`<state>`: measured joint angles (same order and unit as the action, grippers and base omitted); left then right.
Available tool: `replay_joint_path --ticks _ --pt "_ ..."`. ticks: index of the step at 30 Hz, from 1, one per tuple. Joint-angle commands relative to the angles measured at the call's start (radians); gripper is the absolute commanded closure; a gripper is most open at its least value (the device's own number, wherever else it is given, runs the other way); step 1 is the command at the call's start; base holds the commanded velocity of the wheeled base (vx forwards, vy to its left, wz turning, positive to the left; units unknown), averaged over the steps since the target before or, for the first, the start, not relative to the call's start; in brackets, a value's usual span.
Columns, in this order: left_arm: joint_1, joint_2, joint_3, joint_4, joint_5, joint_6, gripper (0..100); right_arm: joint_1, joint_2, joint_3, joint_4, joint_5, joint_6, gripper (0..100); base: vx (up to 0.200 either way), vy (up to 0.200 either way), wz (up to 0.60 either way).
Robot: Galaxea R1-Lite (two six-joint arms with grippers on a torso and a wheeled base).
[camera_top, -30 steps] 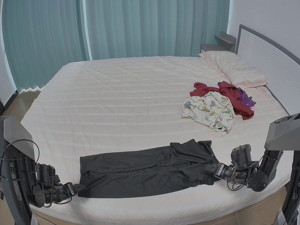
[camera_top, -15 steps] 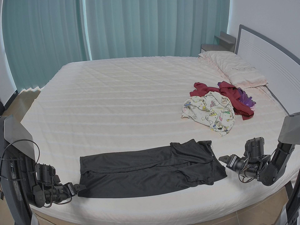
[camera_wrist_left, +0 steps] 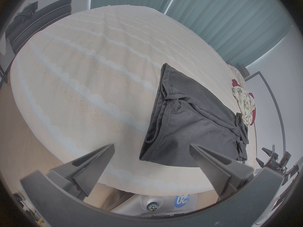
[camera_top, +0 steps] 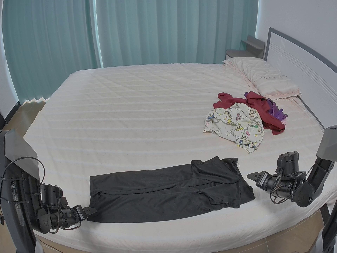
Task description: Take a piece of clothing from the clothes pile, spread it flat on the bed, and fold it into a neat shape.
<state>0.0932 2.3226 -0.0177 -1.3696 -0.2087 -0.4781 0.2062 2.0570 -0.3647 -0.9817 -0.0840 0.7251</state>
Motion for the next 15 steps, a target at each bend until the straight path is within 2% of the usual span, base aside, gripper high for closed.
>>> replay_joint_path --ticks 1,15 --pt "0.0 0.001 0.016 0.0 0.0 -0.001 0 0.001 -0.008 0.0 0.0 0.0 0.0 0 0.0 0.0 0.0" --pt "0.0 0.001 0.016 0.0 -0.001 -0.001 0 0.021 -0.017 0.006 0.001 0.001 0.002 0 0.0 0.0 0.0"
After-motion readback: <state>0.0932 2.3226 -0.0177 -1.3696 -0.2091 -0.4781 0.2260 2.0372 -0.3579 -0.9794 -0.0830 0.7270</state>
